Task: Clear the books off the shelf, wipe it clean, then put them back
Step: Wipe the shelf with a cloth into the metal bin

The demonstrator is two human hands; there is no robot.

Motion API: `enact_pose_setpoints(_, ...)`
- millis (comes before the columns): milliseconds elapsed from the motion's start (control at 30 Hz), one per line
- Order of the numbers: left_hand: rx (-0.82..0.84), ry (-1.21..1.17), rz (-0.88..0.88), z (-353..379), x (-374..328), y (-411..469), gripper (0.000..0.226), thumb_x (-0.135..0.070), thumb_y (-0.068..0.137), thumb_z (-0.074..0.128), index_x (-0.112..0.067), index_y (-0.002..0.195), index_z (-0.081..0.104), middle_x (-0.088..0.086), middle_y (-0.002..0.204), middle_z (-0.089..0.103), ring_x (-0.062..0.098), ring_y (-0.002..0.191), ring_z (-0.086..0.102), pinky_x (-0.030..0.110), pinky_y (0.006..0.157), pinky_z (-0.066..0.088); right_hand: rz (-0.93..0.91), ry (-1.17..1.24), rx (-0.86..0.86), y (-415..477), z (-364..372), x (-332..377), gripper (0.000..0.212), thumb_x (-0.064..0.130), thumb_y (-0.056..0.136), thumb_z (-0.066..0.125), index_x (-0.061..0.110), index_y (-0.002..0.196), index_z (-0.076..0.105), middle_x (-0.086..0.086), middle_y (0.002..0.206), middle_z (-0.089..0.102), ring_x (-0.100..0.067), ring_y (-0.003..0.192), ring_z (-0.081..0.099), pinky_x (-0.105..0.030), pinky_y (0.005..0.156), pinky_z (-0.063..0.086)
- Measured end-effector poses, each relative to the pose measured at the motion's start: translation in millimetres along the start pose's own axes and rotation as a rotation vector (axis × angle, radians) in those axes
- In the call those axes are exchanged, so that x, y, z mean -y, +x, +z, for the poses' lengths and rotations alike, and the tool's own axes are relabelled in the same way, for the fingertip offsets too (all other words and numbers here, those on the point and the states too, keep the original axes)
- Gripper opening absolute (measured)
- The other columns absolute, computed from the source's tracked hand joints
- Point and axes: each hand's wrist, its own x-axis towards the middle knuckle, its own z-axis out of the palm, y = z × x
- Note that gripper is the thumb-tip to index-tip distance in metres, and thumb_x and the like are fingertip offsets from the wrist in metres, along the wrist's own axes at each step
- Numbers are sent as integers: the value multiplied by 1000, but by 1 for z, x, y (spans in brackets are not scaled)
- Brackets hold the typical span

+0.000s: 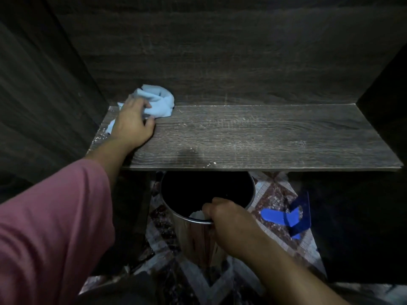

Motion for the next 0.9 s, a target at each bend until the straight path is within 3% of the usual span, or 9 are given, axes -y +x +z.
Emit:
enact_pose_setpoints(200, 157, 127, -4, 1, -1, 6, 51, -42, 95, 46, -14, 139, 46, 14, 141, 49, 33, 130, 42, 44, 109, 33, -2, -5, 27, 0, 8, 2, 28, 6, 87, 49, 15, 112, 61, -7, 110, 57, -30, 103, 59, -33, 77, 47)
enact_pose_setpoints(400, 189, 124, 51, 9, -41, -8, 44, -25, 96, 51, -18, 139, 49, 12, 140, 51, 32, 128, 45, 39, 106, 36, 6, 1, 67, 1, 9, 4, 28, 7, 86, 50, 14, 110, 61, -7, 111, 56, -30, 103, 59, -32, 78, 47)
enact_pose_setpoints(533, 201, 191, 89, 10, -66, -17, 38, -27, 95, 51, -23, 132, 54, 10, 131, 58, 33, 116, 54, 41, 91, 45, -1, 13, 73, -1, 11, 7, 28, 8, 86, 50, 16, 111, 62, -5, 110, 57, -29, 104, 59, -31, 78, 47)
enact_pose_setpoints(767, 302, 66, 192, 8, -107, -41, 29, -25, 95, 55, -28, 123, 62, 4, 122, 64, 29, 112, 57, 34, 89, 42, 11, 2, 83, -1, 10, 6, 31, 5, 85, 48, 13, 113, 60, -8, 112, 56, -30, 107, 57, -33, 81, 47)
enact_pose_setpoints(833, 257, 40, 148, 3, -105, -29, 28, -22, 95, 55, -28, 121, 65, 7, 118, 67, 32, 109, 59, 35, 88, 46, 16, 7, 80, -1, 9, 5, 31, 7, 87, 49, 15, 114, 60, -7, 113, 56, -29, 108, 57, -32, 83, 48)
enact_pose_setpoints(900, 108, 14, 108, 1, -97, -12, 31, -18, 94, 57, -24, 124, 65, 11, 119, 65, 34, 107, 59, 37, 89, 47, 18, 14, 75, -2, 9, 3, 31, 7, 87, 50, 15, 115, 61, -8, 113, 56, -31, 108, 57, -34, 84, 49)
